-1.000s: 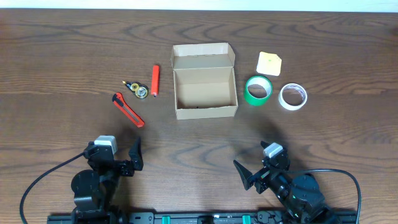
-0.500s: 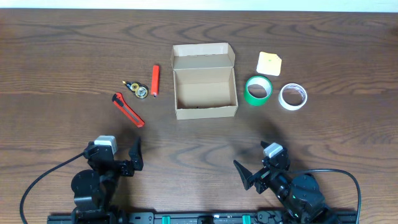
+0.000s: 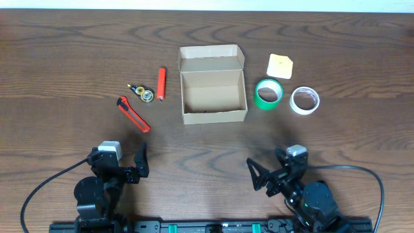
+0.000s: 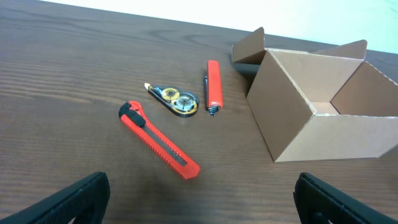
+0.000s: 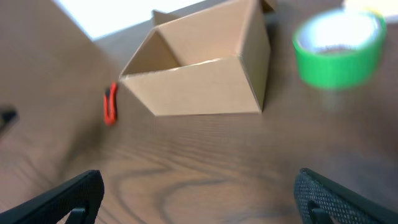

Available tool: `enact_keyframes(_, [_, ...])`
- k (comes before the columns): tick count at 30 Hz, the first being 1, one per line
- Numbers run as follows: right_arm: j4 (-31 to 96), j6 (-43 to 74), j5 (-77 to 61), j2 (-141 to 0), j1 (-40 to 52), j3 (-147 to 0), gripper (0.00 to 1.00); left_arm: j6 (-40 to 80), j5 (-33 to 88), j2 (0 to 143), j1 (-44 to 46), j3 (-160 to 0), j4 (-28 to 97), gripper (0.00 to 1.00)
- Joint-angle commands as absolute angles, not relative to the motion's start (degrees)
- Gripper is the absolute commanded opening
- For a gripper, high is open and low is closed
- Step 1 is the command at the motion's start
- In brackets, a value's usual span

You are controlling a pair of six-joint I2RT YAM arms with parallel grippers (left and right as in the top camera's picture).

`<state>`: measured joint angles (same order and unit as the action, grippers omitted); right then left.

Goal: Pack container

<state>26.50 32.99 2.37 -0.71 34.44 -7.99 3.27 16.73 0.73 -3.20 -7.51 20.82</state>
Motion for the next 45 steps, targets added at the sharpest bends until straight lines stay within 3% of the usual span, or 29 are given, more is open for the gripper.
enact_keyframes(1, [26.55, 47.11, 5.80, -0.49, 34.81, -7.55, 0.99, 4.05, 17.15, 0.27, -2.98, -6.31, 20.97, 0.95])
enact_keyframes(5, [22.09, 48.10, 10.13, -0.49, 34.68, -7.55, 0.99, 4.05, 17.15, 0.27, -2.98, -6.31, 20.97, 0.95])
enact_keyframes(12, [16.64, 37.06, 8.34, -8.45, 27.40, -11.42, 0.99, 4.05, 17.15, 0.27, -2.96, -6.31, 20.97, 0.96])
enact_keyframes(25, [25.23, 10.74, -3.92, -55.83, 6.20, -46.89, 0.99, 4.05, 17.15, 0.27, -2.98, -6.31, 20.97, 0.95])
enact_keyframes(30, [32.84, 2.63, -3.18, -76.12, 4.29, -61.84, 0.99, 4.05, 17.15, 0.27, -2.98, -6.31, 20.97, 0.95])
enact_keyframes(35, [37.21, 2.46, -1.28, -91.18, 4.21, -71.44, 0.99, 4.05, 17.15, 0.27, -2.98, -6.31, 20.97, 0.95])
enact_keyframes(45, [33.54, 0.08, -0.01, -106.21, 3.88, -74.08, 0.93, 4.05, 17.15, 0.27, -2.98, -6.31, 20.97, 0.95])
